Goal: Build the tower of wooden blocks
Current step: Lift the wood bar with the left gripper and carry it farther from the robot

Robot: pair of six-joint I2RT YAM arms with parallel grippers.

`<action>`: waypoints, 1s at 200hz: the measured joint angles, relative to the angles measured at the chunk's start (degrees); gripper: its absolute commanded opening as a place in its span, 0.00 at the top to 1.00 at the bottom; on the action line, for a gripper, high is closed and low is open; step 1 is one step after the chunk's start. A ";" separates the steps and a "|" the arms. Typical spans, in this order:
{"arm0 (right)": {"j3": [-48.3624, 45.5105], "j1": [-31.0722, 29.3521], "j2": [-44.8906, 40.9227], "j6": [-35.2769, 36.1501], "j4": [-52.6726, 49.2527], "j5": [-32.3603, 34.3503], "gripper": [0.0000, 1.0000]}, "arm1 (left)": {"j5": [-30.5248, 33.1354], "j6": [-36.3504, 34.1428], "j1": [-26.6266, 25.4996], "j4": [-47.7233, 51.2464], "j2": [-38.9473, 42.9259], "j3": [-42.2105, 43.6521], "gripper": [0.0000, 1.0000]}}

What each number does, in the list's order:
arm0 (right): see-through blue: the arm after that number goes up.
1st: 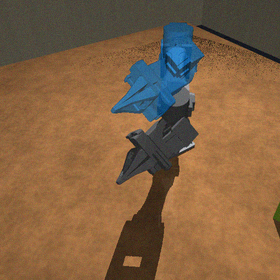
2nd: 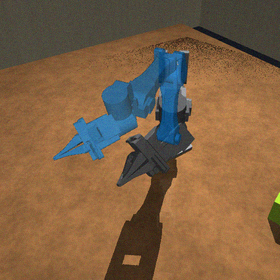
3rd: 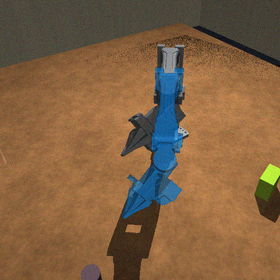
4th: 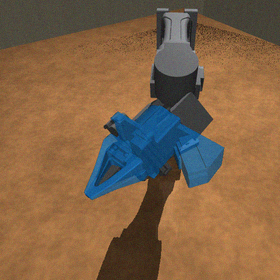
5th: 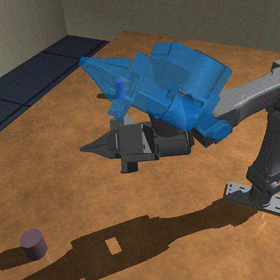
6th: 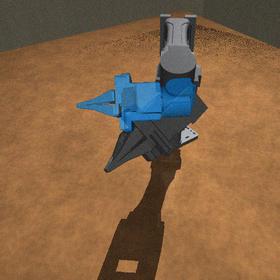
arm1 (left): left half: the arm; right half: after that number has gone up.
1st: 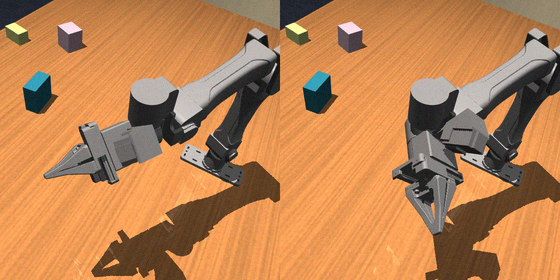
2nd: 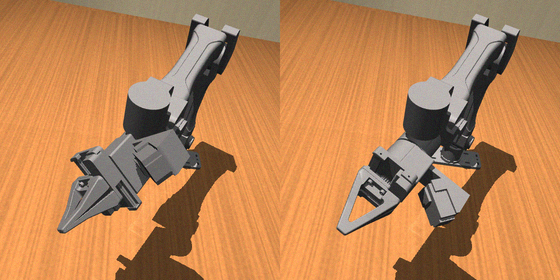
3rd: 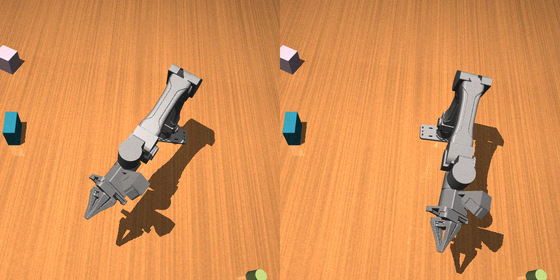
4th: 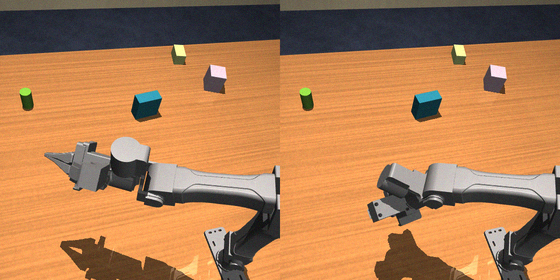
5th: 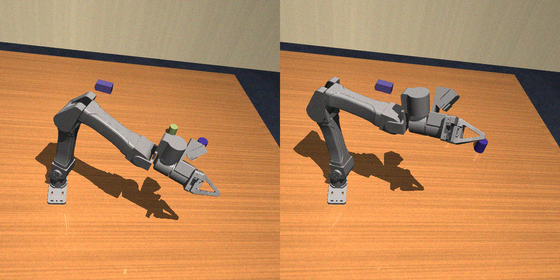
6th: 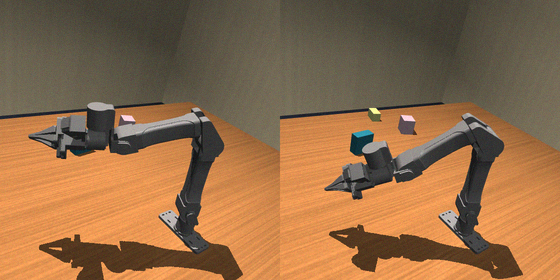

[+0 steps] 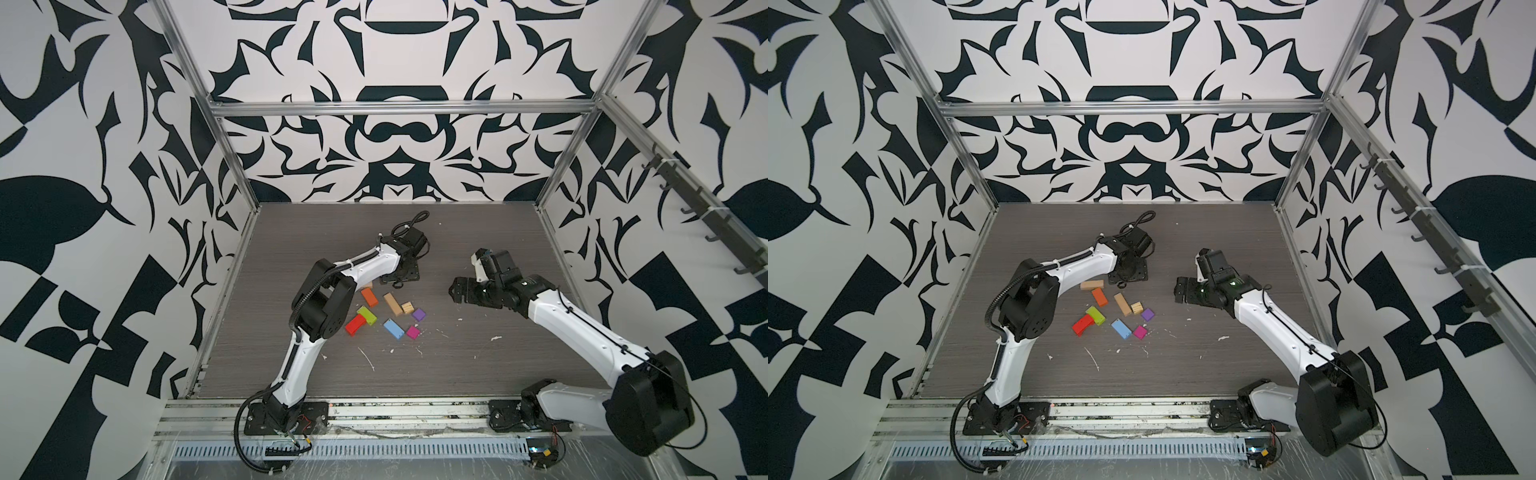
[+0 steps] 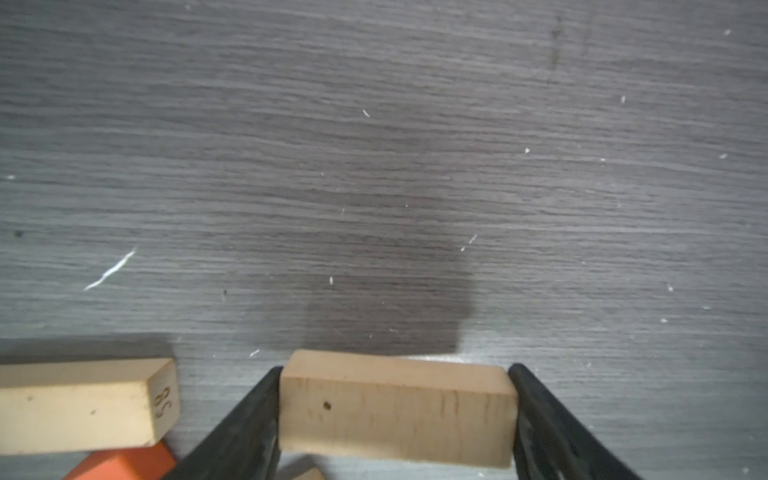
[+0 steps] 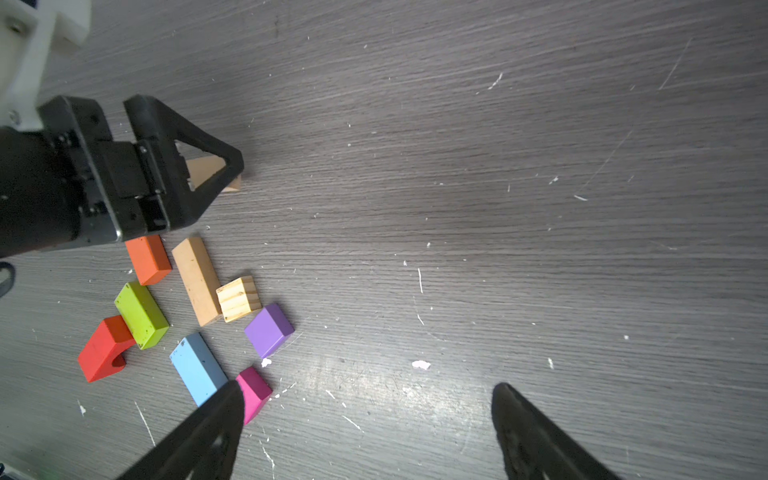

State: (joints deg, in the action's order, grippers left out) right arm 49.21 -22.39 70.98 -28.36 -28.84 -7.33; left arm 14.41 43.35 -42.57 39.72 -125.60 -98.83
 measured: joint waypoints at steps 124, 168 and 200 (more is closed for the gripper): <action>0.00 0.02 0.00 0.02 -0.02 0.02 0.03 | 1.27 -0.98 -0.74 0.00 -2.93 -1.68 0.47; 0.00 0.02 0.00 0.02 -0.04 0.02 0.03 | 1.42 -1.01 -0.83 0.00 -2.95 -1.68 0.40; 0.00 0.00 0.00 0.02 -0.04 0.02 0.03 | 1.42 -1.01 -0.83 0.02 -2.99 -1.73 0.35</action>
State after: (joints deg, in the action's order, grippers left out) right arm 49.21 -22.39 70.98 -28.34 -28.88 -7.31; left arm 15.84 42.35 -43.40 39.75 -128.60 -100.55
